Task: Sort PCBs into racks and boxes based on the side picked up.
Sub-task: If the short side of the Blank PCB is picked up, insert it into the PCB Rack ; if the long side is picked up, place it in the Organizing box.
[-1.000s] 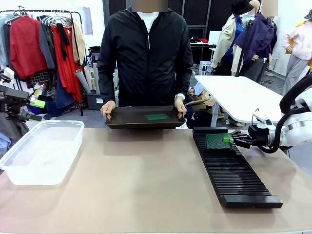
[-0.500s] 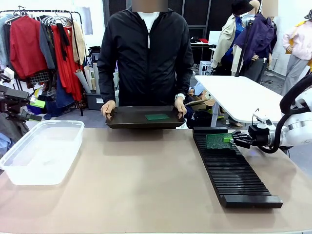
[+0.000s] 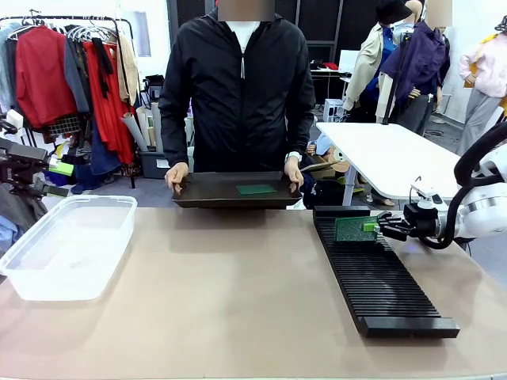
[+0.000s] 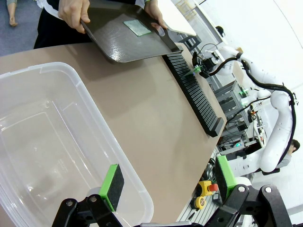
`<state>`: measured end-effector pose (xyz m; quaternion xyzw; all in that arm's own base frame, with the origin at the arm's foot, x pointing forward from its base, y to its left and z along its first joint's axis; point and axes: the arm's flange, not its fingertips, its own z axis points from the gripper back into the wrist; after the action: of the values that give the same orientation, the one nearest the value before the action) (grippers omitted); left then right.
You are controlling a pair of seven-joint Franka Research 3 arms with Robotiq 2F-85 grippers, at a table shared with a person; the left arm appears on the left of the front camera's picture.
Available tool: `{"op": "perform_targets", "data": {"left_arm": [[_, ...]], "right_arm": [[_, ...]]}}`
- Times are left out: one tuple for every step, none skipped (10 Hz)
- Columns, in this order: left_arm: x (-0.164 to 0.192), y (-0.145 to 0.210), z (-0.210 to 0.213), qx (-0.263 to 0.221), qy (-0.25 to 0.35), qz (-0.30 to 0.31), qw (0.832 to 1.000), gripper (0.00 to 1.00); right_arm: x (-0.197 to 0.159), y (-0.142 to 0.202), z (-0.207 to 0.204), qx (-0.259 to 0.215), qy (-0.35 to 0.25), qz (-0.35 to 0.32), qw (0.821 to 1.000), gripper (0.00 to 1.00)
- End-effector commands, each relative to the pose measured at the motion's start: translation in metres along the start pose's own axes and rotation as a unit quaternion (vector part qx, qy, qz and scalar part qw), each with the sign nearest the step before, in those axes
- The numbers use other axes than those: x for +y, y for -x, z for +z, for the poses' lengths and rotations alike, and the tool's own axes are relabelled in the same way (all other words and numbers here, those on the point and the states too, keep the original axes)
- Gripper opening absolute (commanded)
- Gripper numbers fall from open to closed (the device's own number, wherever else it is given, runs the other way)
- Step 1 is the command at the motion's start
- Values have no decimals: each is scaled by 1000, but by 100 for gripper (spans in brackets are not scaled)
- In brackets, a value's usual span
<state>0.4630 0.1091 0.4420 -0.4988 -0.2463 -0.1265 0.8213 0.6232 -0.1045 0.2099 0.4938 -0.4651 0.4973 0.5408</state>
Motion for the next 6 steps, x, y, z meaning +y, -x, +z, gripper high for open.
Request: {"op": "perform_targets", "data": {"left_arm": [[-2,-1,1,0,0,2,1000,100],[-2,-1,1,0,0,2,1000,100],[-2,-1,1,0,0,2,1000,100],[-2,-1,1,0,0,2,1000,100],[-2,-1,1,0,0,2,1000,100],[-2,-1,1,0,0,2,1000,100]], "right_arm": [[-6,4,2,8,-3,13,1000,0],[-7,5,2,11,-6,16,1000,0],[-8,5,4,12,-7,20,1000,0],[-9,5,5,13,-8,22,1000,0],[-10,4,5,11,-5,26,1000,0],[-10,3,5,6,-2,26,1000,0]]}}
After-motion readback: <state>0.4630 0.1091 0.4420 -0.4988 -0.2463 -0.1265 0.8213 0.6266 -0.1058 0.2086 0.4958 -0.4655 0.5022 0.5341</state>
